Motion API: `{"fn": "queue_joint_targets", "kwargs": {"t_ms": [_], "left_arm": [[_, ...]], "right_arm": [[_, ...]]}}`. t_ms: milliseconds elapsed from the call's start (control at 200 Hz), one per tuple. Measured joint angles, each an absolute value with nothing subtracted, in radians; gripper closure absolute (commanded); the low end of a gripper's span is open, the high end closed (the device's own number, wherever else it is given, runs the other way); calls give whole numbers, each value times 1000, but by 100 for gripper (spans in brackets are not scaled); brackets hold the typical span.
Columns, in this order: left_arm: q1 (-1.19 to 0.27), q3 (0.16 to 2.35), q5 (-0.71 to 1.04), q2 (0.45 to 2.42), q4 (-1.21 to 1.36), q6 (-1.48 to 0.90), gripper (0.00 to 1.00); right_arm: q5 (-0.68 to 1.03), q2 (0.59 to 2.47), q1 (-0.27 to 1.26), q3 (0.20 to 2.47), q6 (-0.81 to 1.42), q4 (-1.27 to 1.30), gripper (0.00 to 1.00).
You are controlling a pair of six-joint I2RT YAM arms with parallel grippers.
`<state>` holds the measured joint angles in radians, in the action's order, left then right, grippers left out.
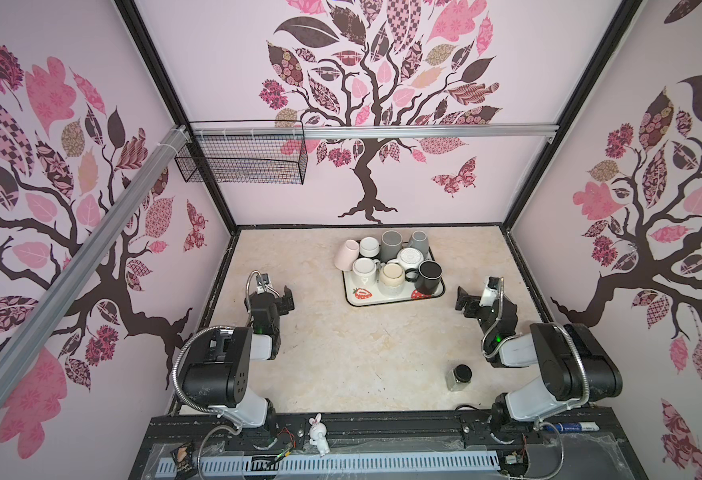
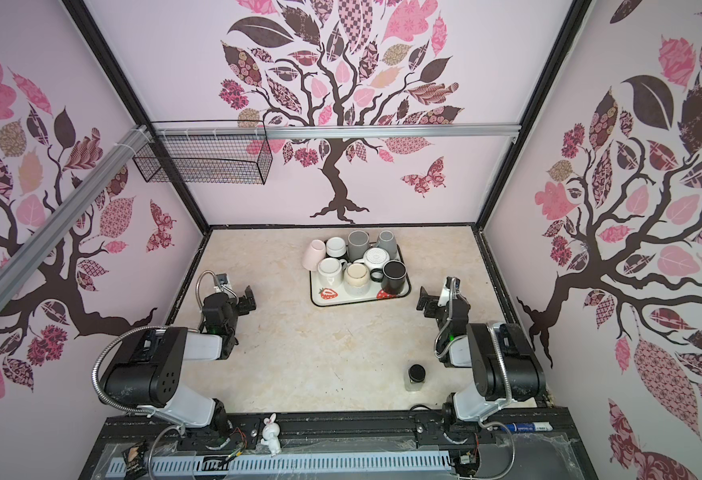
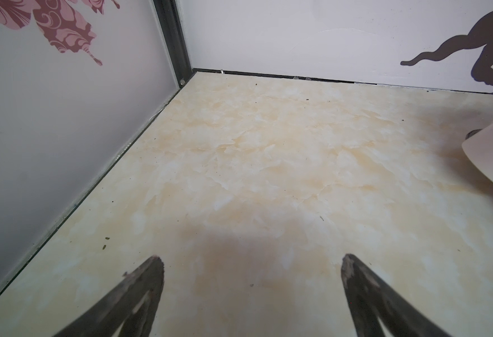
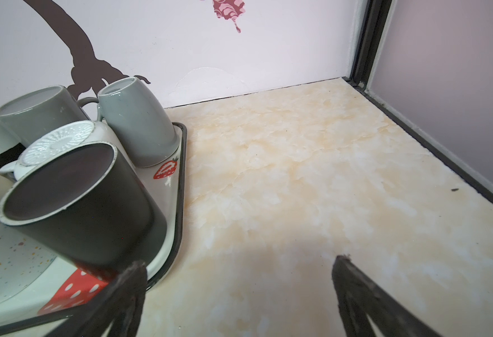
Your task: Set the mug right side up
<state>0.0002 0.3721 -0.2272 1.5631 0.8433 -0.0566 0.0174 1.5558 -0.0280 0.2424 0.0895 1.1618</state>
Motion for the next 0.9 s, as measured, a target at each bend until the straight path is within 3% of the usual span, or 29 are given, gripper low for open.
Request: {"fn": "queue_joint_targets", "kwargs": {"t_ms": [290, 460, 660, 800, 895], "left_arm": [[-25, 372, -246, 1549, 839, -38, 3], [-87, 421, -294, 1372, 621, -29, 3], [-110, 624, -175, 1248, 346, -84, 30], [-173, 755, -35, 1275, 179, -159, 37], [-271, 836, 30, 1347, 88, -171, 47]], "right_arm": [[4, 1513, -27, 242, 90, 1135, 2], [17, 1368, -27, 371, 152, 827, 12], [112, 1340, -22, 598, 316, 519, 27], [156, 1341, 43, 688, 368, 345, 32], [175, 1354, 120, 754, 373, 247, 31]]}}
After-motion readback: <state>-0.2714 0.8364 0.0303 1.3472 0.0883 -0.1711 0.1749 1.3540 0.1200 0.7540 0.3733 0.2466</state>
